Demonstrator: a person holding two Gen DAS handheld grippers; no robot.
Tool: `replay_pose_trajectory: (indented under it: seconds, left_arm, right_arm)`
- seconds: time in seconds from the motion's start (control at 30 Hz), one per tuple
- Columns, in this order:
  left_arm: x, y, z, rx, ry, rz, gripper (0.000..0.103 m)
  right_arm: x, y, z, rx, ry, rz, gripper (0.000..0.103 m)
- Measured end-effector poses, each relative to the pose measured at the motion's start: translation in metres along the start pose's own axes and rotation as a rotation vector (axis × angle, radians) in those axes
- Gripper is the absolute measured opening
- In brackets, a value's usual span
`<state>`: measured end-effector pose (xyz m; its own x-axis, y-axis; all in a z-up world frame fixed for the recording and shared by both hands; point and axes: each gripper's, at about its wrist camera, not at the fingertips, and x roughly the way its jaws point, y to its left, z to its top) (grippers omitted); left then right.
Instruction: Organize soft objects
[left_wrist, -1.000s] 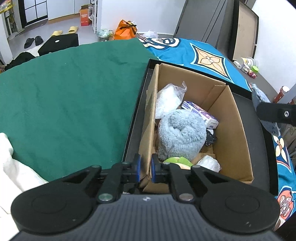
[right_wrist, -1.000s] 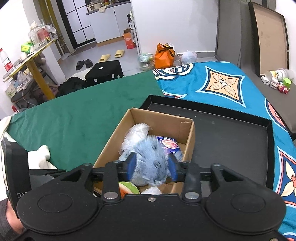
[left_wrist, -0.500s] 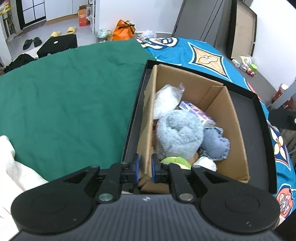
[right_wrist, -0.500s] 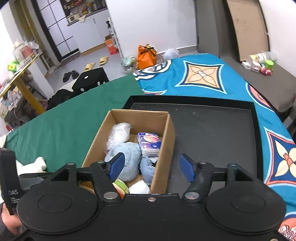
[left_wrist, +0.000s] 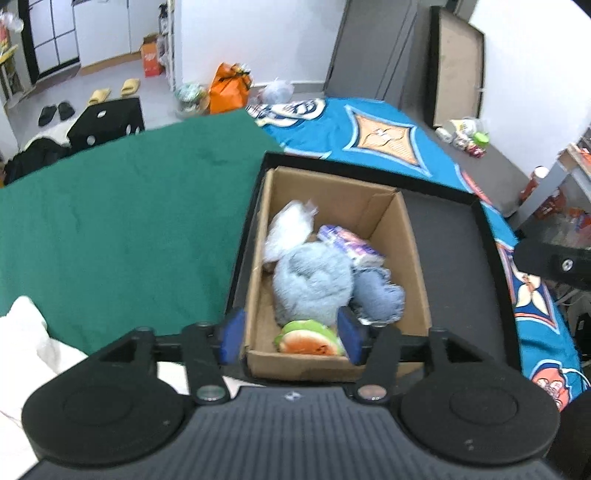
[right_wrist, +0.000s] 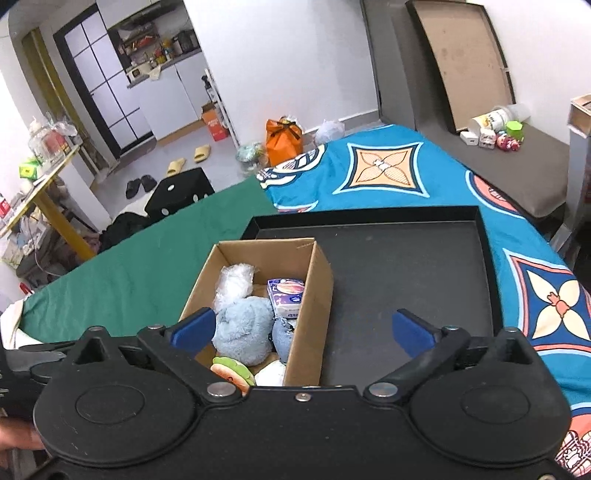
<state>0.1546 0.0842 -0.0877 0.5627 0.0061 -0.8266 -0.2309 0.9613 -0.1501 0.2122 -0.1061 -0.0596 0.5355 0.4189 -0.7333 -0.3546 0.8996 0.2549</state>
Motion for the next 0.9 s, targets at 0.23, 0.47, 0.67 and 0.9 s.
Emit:
replay_pose_trajectory:
  seconds: [0.23, 0.47, 0.67, 0.9]
  left_arm:
    - [-0.026, -0.019, -0.001, 0.034, -0.024, 0.017, 0.081]
    - [-0.055, -0.029, -0.010, 0.057, -0.060, 0.036, 0.091]
    - [-0.077, -0.034, -0.019, 0.057, -0.092, 0.037, 0.102]
    - [-0.101, -0.046, -0.032, 0.078, -0.138, 0.042, 0.102]
  right_arm:
    - [-0.021, -0.014, -0.009, 0.063, -0.034, 0.018, 0.103]
    - [-0.048, -0.027, -0.018, 0.107, -0.088, 0.017, 0.103]
    - [-0.075, -0.033, -0.027, 0.126, -0.137, 0.022, 0.103]
    - [-0.099, -0.033, -0.036, 0.127, -0.163, 0.032, 0.103]
